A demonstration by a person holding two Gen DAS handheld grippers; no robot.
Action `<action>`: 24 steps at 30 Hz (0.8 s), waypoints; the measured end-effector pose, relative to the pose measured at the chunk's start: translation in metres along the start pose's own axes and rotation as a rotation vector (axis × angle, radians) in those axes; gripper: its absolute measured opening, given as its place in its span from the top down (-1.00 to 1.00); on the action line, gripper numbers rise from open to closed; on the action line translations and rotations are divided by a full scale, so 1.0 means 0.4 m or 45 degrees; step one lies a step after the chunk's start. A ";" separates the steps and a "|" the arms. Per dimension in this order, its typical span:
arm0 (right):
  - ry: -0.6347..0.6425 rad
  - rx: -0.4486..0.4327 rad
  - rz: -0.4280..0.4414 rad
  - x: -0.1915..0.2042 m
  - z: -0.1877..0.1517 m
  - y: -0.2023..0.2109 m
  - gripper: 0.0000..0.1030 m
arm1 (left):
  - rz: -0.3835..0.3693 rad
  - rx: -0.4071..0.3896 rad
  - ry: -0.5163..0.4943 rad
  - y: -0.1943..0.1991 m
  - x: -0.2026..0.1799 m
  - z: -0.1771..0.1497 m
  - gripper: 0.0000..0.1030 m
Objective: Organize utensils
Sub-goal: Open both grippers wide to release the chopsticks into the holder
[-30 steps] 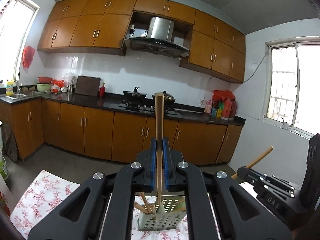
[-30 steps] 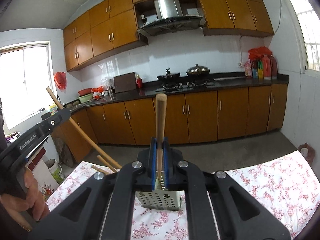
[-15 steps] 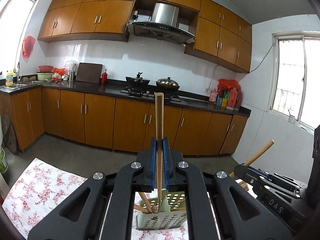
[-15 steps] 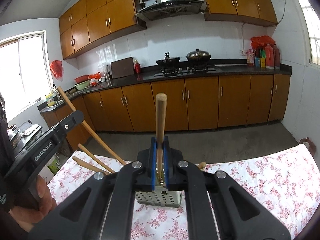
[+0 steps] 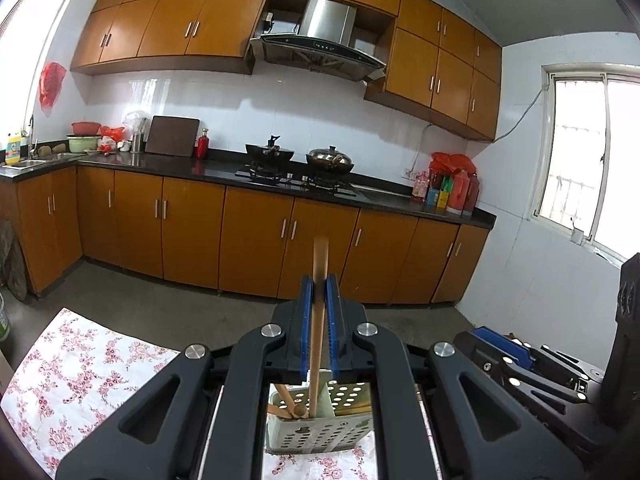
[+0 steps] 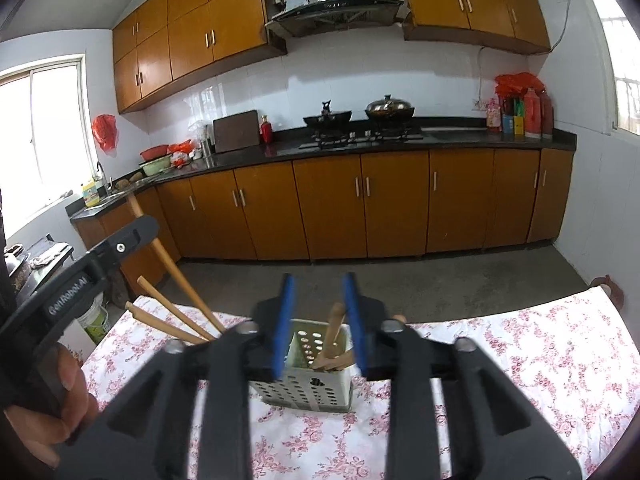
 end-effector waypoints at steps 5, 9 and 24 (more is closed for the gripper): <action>0.003 -0.030 -0.013 -0.005 0.014 0.027 0.37 | -0.010 -0.040 0.022 0.032 0.012 0.030 0.51; 0.016 -0.067 -0.032 -0.010 0.021 0.064 0.30 | -0.015 -0.075 0.023 0.066 0.018 0.055 0.28; 0.159 -0.300 -0.127 0.039 -0.053 0.349 -0.92 | 0.102 -0.153 -0.186 0.322 0.100 -0.019 -0.96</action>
Point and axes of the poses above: each gripper's, at about its wrist camera, not at the fingertips, and y roughly against the way its jaws point, x to its left, z to its top, the point moved 8 cm from there along -y, roughly the way its jaws point, and after that the axes turned 10 degrees about -x, right-handed, at the moved point
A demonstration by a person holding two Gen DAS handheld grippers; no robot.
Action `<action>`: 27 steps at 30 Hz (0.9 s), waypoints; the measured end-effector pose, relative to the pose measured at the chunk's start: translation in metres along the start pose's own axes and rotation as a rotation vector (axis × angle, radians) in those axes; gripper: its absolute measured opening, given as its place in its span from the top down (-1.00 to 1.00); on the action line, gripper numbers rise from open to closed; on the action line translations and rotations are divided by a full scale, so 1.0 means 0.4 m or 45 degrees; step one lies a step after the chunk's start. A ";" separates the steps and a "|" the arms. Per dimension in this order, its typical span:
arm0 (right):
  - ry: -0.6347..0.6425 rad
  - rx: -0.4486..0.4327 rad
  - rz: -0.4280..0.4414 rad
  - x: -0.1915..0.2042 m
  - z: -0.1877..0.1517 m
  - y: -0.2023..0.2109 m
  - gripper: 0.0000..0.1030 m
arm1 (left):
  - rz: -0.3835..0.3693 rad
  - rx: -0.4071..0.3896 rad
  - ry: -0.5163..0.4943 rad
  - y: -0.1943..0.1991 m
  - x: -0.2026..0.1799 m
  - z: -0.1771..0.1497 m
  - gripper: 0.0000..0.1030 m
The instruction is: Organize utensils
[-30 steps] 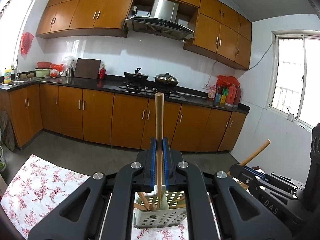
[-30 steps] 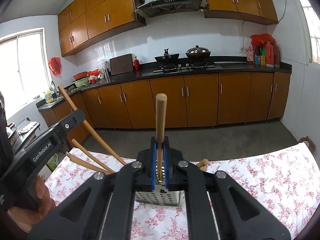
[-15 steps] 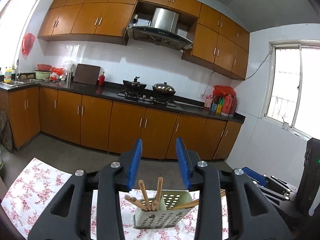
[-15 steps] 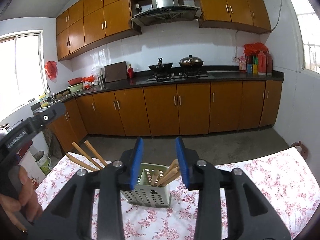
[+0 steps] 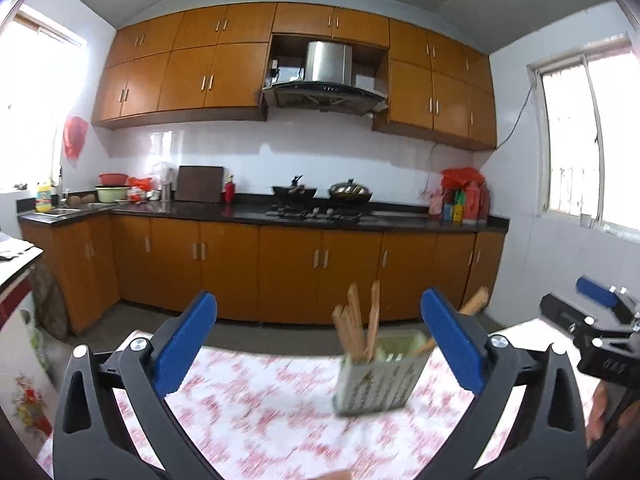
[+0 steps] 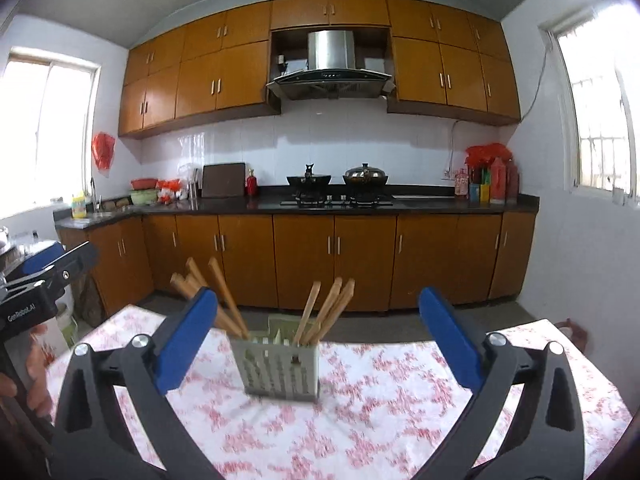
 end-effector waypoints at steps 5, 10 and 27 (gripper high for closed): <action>-0.026 0.043 -0.030 0.015 -0.081 0.059 -0.92 | 0.061 0.028 -0.019 0.069 0.026 -0.075 -0.96; -0.058 0.069 -0.036 0.020 -0.153 0.102 -0.92 | 0.103 0.040 -0.086 0.133 0.030 -0.145 -0.97; -0.012 0.139 -0.043 0.046 -0.325 0.186 -0.92 | 0.115 0.107 -0.050 0.208 0.025 -0.296 -0.96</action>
Point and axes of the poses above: each gripper's, at about its wrist camera, not at the fingertips, and y roughly against the way its jaws point, x to its left, z to its top, the point moved 8 cm from there along -y, roughly the way its jaws point, and after that the axes turned 10 degrees about -x, right-handed, at the moved point
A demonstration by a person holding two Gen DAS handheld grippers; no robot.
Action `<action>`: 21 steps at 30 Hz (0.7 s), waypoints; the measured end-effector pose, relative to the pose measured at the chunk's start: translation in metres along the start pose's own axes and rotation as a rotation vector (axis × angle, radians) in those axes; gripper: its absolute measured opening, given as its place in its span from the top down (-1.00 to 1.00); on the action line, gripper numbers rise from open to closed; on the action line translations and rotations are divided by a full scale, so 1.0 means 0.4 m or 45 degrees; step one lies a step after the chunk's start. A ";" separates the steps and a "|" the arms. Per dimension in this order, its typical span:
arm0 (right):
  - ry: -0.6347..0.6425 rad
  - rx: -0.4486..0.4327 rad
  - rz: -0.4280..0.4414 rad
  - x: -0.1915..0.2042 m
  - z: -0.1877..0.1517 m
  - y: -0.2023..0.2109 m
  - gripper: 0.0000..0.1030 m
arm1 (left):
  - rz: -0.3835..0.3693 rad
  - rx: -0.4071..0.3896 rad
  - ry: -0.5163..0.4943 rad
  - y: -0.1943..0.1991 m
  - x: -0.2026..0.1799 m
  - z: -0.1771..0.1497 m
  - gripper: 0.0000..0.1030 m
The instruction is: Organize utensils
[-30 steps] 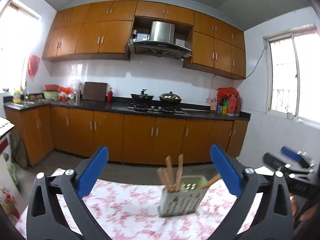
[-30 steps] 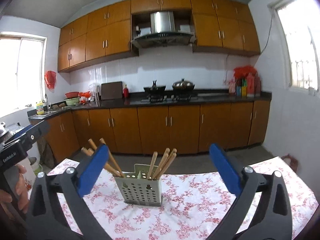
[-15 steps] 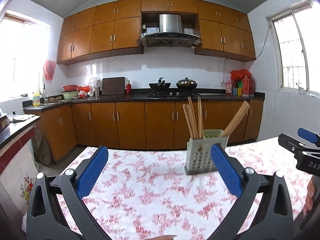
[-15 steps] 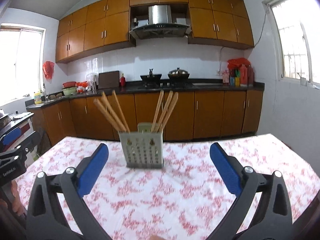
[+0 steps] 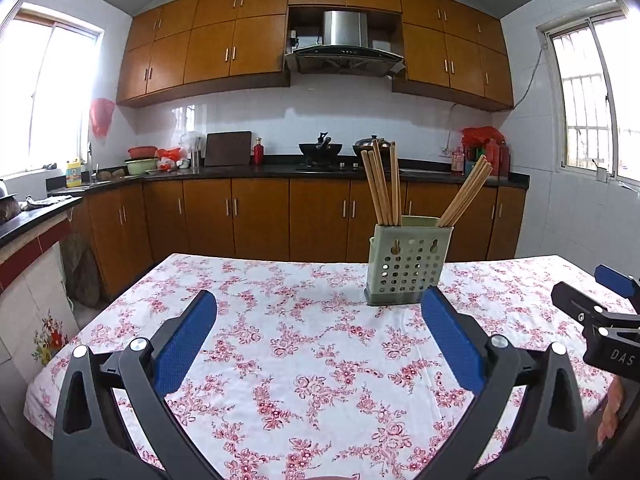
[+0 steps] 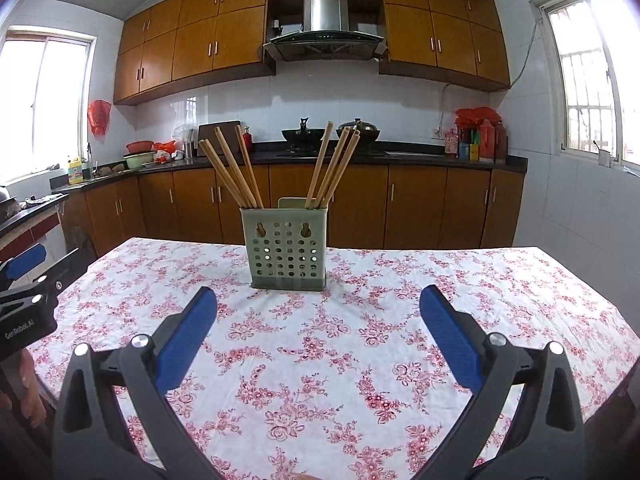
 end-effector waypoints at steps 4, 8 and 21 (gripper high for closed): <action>-0.014 -0.004 -0.003 -0.004 -0.005 0.003 -0.92 | 0.011 -0.022 -0.012 0.016 -0.002 -0.008 -0.96; -0.021 0.009 -0.010 -0.007 -0.015 -0.001 -0.92 | 0.011 -0.006 -0.016 0.016 -0.001 -0.021 -0.97; -0.048 0.043 -0.022 -0.017 -0.034 -0.011 -0.92 | 0.006 0.041 -0.005 0.012 -0.005 -0.044 -0.96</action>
Point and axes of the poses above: each gripper's, at about its wrist camera, not at the fingertips, and y roughly against the way its jaws point, x to its left, z to its top, the point moved 8 cm from there along -y, roughly the way its jaws point, and after that the axes turned 10 degrees about -x, right-handed, at the moved point
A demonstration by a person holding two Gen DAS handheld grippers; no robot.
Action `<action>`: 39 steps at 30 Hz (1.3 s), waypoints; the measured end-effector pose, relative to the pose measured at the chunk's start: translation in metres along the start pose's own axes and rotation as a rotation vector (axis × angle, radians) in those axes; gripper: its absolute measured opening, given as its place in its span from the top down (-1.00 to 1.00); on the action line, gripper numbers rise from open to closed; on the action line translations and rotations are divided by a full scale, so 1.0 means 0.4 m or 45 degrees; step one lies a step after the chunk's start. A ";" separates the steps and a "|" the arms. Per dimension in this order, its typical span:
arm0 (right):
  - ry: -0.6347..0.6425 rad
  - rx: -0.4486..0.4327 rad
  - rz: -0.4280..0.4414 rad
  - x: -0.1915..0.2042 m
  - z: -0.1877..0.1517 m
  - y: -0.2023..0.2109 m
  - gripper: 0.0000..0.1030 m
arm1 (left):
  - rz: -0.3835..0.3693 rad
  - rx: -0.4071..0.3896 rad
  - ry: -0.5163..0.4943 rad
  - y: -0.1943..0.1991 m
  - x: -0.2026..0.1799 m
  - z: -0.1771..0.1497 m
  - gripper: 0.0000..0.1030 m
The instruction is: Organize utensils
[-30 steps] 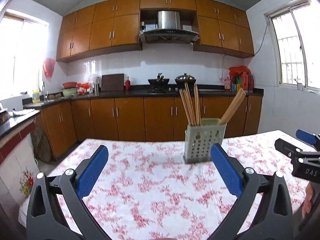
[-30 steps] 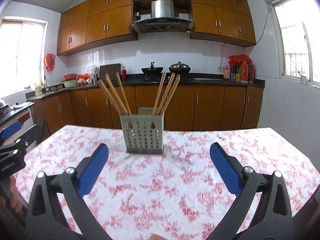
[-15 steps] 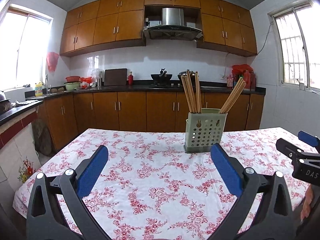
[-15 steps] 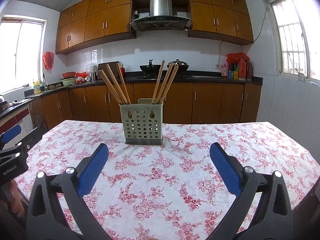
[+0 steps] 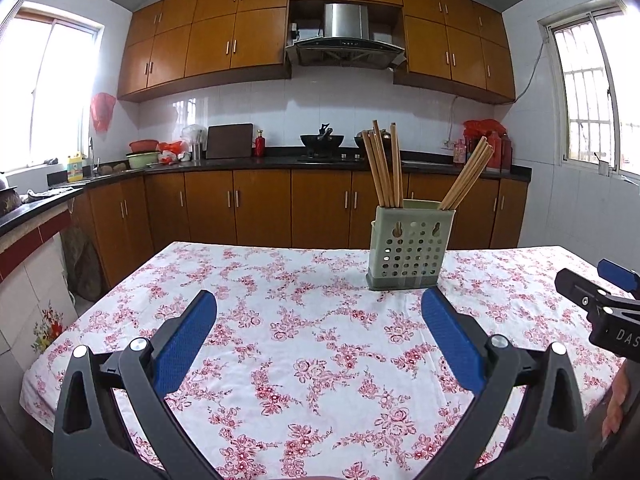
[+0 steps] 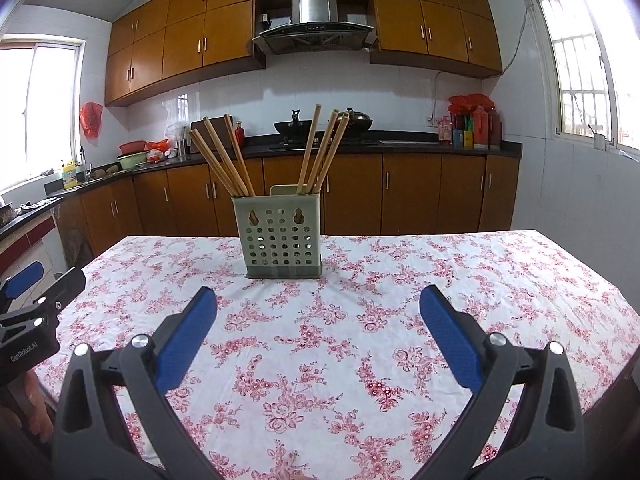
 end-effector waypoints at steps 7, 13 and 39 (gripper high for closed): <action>-0.003 0.011 -0.002 -0.001 -0.007 -0.003 -0.92 | 0.000 0.012 0.003 -0.001 -0.001 -0.005 -0.96; -0.006 0.011 -0.004 -0.004 -0.008 -0.005 -0.92 | -0.003 0.015 0.003 -0.003 -0.005 -0.006 -0.97; -0.016 0.024 -0.010 -0.005 -0.013 -0.010 -0.92 | -0.012 0.030 0.000 -0.010 -0.013 -0.015 -0.97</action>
Point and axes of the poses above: each gripper's, at about its wrist camera, not at the fingertips, and y roughly against the way its jaws point, x to its left, z to its top, the point moved 8 cm from there along -y, roughly the way its jaws point, and after that the axes turned 10 degrees about -x, right-handed, at the moved point
